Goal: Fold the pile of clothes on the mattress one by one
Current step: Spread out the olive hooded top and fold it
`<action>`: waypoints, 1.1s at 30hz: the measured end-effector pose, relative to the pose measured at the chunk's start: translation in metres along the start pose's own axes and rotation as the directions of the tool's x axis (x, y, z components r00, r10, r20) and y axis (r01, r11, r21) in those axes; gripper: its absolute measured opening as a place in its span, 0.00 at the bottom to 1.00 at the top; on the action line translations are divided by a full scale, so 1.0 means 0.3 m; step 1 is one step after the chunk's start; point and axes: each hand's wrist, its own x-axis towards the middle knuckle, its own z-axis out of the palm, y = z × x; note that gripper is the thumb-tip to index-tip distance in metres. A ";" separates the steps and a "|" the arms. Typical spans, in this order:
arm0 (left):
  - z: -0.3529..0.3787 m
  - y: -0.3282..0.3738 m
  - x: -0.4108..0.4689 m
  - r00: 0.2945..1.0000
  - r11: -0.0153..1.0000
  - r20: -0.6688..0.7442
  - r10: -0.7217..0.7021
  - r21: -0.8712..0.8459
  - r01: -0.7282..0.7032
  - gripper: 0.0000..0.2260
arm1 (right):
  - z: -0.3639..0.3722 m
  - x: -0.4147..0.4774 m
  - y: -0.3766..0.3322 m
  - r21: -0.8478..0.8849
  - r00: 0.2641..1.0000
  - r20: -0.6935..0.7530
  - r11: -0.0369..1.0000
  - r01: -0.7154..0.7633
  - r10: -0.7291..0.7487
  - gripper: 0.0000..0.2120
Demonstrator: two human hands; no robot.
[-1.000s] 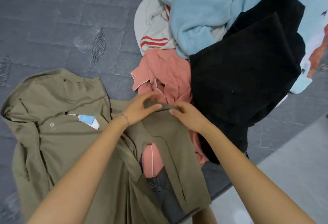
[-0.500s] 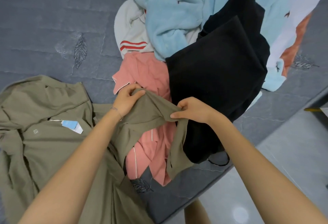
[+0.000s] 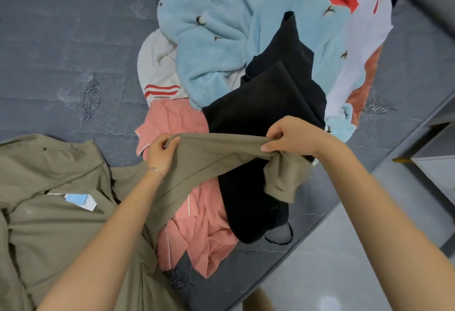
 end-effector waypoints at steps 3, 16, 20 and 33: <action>-0.001 0.002 0.003 1.000 1.000 0.015 -0.017 0.021 0.017 0.08 | -0.026 -0.008 0.008 0.012 0.980 -0.195 0.999 0.044 -0.041 0.15; 0.028 -0.041 -0.004 0.997 0.995 0.001 0.077 0.064 -0.077 0.04 | -0.045 0.108 0.041 -0.397 0.720 -0.677 0.899 -0.186 -0.150 0.15; -0.047 -0.069 -0.044 0.956 0.919 -0.041 0.291 0.290 -0.268 0.18 | 0.054 0.106 -0.043 -0.420 0.614 -0.743 0.899 -0.120 -0.265 0.19; -0.623 -0.622 -0.407 0.977 0.735 -0.153 0.146 0.678 -0.004 0.28 | 0.840 0.152 -0.636 -0.498 0.817 -0.310 0.815 0.296 -0.486 0.32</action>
